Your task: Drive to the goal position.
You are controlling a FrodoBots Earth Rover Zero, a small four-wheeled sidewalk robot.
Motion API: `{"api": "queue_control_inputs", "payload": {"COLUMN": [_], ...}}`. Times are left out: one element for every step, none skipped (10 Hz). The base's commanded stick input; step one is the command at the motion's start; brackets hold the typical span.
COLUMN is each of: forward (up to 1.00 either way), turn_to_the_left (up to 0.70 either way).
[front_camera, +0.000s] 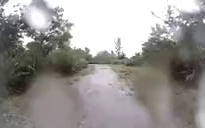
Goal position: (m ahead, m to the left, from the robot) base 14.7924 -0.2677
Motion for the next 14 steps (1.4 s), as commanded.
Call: {"api": "queue_control_inputs", "payload": {"forward": [0.85, 0.85, 0.85, 0.85, 0.85, 0.85, 0.85, 0.85, 0.85, 0.85, 0.85, 0.85, 0.85, 0.85], "turn_to_the_left": [0.00, 0.00, 0.00, 0.00, 0.00, 0.00, 0.00, 0.00, 0.00, 0.00, 0.00, 0.00, 0.00, 0.00]}}
